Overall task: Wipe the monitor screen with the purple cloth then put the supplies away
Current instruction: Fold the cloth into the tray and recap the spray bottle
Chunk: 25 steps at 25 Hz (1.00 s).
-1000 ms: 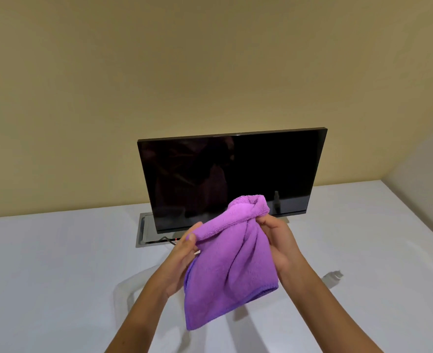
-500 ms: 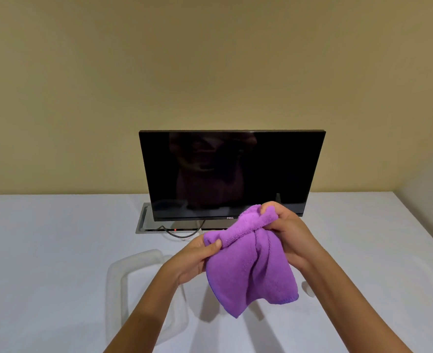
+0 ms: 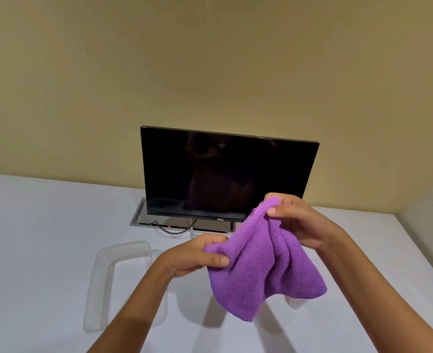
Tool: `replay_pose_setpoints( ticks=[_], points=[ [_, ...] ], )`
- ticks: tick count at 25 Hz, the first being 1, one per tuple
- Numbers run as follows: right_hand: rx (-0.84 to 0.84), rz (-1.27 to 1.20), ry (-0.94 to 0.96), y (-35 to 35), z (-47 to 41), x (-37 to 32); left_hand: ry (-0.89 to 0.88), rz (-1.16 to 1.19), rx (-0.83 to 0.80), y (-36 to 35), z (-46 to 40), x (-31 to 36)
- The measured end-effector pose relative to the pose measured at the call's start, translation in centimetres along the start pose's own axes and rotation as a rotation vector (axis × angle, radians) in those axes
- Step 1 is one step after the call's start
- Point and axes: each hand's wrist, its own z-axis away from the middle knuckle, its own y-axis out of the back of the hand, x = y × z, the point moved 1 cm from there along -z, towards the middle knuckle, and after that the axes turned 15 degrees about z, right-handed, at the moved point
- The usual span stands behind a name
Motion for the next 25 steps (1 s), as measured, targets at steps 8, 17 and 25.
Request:
replay_pose_setpoints(
  ticks=[8, 17, 25],
  points=[
    [0.228, 0.742, 0.001, 4.0, 1.2, -0.4, -0.219, -0.527, 0.443, 2.1, 1.4, 4.6],
    [0.33, 1.182, 0.075, 3.3, 0.3, -0.9, -0.41, -0.79, 0.585, 2.0, 1.3, 9.6],
    [0.336, 1.201, 0.089, 3.0, -0.2, -3.2, -0.416, -0.9, 0.541, 2.1, 1.6, 11.6]
  ],
)
